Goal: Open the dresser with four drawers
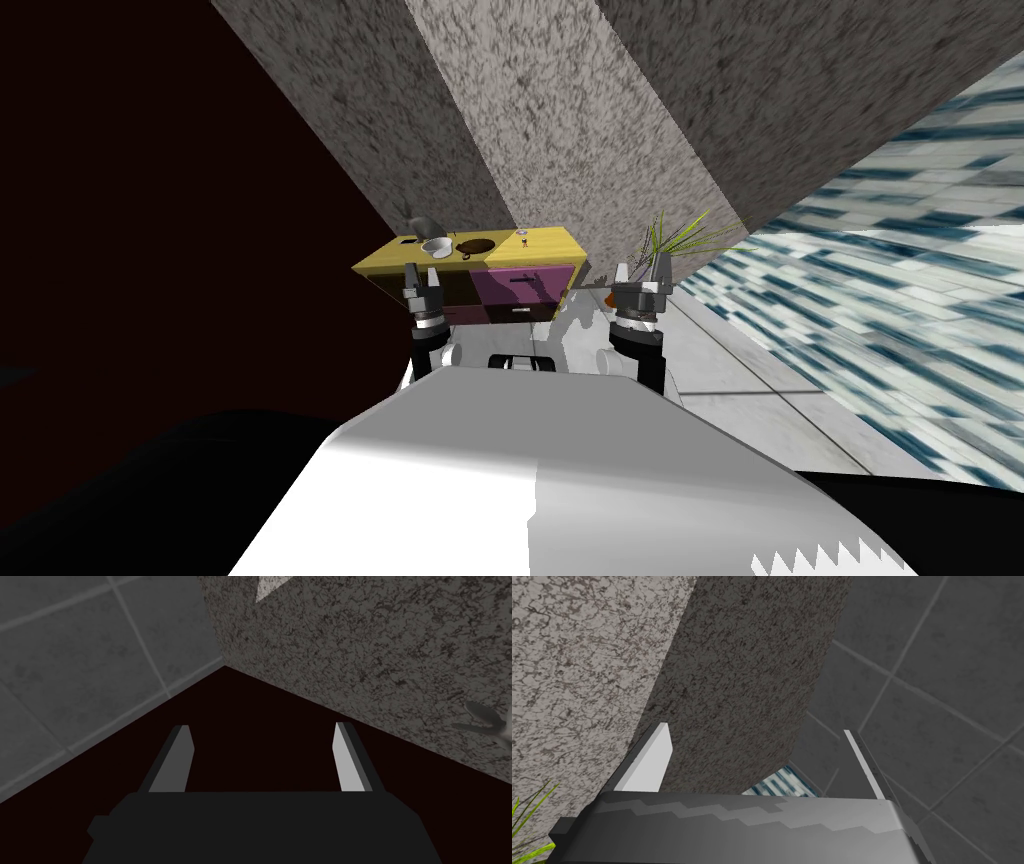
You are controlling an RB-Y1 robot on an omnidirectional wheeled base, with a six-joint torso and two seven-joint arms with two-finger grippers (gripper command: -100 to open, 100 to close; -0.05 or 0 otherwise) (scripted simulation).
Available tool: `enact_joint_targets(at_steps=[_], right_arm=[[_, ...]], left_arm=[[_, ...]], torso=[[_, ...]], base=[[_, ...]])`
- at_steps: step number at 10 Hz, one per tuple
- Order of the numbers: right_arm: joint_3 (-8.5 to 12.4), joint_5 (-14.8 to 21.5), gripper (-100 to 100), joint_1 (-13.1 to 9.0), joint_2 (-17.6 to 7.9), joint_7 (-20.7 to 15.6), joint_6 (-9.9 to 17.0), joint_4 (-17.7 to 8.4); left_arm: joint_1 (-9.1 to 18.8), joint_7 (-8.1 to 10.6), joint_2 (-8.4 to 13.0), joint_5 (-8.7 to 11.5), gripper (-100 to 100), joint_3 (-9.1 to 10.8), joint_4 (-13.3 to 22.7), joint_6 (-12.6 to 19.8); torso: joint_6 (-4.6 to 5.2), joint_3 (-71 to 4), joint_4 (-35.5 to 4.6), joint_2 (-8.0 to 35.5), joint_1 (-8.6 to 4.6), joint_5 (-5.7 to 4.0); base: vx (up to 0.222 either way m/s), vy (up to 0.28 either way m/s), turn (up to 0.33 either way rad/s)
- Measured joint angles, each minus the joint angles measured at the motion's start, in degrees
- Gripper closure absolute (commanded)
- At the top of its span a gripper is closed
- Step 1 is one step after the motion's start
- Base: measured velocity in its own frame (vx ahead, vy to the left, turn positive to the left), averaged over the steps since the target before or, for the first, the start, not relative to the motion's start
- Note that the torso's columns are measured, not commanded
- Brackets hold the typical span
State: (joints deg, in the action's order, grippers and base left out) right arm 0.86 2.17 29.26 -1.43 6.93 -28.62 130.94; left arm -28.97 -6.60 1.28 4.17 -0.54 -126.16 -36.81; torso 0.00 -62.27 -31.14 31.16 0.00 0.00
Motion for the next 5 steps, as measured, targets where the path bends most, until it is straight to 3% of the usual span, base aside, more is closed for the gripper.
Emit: enact_joint_targets(at_steps=[1, 2, 5], right_arm=[[0.0, 0.0, 0, 0.0, 0.0, 0.0, 0.0, 0.0], [0.0, 0.0, 0, 0.0, 0.0, 0.0, 0.0, 0.0], [0.0, 0.0, 0, 0.0, 0.0, 0.0, 0.0, 0.0]], left_arm=[[0.0, 0.00, 0.0, 0.0, 0, 0.00, 0.0, 0.0], [0.0, 0.00, 0.0, 0.0, -100, 0.00, 0.0, 0.0], [0.6, -0.12, 3.6, -0.3, -100, -0.04, 2.5, 0.1]], torso=[[0.00, -8.5, -4.2, 4.2, 0.00, 0.00], [0.00, -16.9, -8.5, 8.5, 0.00, 0.00], [0.00, -22.3, -11.0, 11.0, -0.07, -0.02]], base=[[0.000, 0.000, 0.000], [0.021, -0.012, -0.008], [0.048, -0.041, -0.012]])
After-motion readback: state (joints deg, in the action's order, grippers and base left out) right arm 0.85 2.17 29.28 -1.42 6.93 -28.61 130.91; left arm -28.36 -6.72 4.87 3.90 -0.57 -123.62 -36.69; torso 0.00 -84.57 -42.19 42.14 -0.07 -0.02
